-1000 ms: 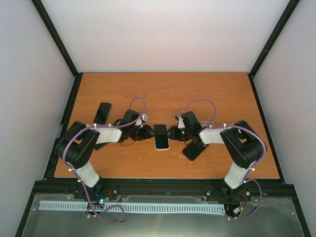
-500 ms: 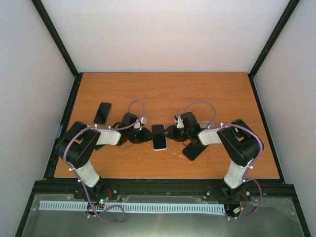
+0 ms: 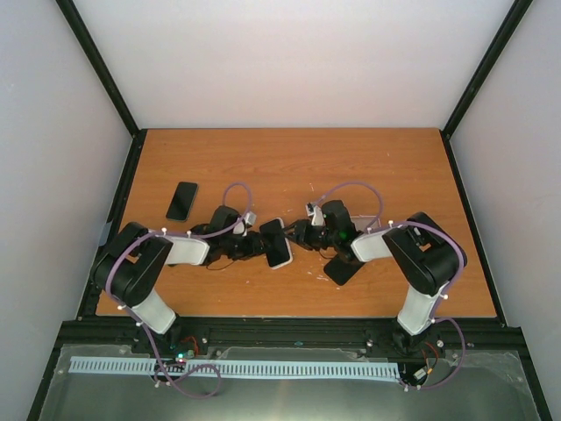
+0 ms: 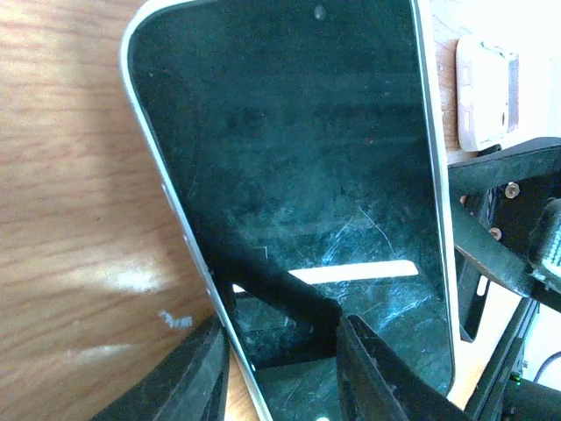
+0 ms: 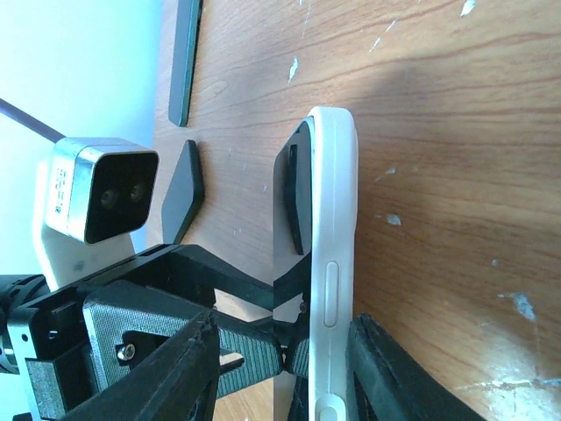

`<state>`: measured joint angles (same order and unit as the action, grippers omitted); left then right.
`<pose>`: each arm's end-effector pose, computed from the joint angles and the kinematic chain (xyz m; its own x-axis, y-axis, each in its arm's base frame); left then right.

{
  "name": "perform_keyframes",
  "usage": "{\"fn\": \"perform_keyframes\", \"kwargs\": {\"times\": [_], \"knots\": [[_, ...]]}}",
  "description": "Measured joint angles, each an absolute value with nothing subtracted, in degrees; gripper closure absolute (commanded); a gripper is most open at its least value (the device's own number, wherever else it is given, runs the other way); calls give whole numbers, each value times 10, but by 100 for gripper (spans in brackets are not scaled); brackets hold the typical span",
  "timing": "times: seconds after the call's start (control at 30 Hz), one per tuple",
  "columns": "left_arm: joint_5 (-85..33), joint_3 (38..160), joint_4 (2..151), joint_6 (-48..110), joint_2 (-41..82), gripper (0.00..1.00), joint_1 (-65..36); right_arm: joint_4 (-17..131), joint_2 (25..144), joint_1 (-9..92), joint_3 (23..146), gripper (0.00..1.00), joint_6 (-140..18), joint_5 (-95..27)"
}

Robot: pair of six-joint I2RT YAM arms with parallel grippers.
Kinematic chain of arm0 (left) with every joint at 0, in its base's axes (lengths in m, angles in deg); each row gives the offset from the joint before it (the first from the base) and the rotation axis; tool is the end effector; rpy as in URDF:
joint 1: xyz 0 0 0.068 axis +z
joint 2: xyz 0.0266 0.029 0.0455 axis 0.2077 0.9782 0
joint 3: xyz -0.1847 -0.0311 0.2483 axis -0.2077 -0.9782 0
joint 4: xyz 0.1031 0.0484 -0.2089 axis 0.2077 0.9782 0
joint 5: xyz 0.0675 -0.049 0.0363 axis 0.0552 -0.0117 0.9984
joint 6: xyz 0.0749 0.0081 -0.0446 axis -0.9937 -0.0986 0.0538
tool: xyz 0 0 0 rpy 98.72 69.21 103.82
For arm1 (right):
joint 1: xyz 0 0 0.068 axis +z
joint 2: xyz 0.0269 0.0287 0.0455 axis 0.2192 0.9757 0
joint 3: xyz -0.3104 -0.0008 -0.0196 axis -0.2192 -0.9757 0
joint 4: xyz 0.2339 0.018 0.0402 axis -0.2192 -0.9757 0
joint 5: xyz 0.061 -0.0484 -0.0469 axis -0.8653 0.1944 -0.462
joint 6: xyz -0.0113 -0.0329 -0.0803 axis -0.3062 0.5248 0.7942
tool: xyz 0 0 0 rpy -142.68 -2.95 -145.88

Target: Put the phone into the phone case

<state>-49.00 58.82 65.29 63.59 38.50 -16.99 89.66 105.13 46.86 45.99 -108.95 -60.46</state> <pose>0.2336 -0.1756 0.1473 -0.9673 -0.1423 -0.2098 0.0629 0.6672 -0.7422 0.2625 0.2309 0.1657 -0.9534 0.1687 -0.2500 -0.1406 0.4849 0.8632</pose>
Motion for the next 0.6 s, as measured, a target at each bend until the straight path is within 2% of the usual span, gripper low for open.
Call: {"fn": "perform_keyframes", "kwargs": {"times": [0.4,0.47,0.53,0.6], "knots": [[-483,562,642,635,367,73,-170,954,1083,473,450,61,-1112,-612],[-483,557,638,635,364,71,-169,963,1084,472,448,61,-1117,-615],[-482,553,636,633,360,63,-169,971,1084,473,446,60,-1123,-620],[-483,551,636,629,357,62,-169,979,1084,473,446,60,-1127,-630]]}}
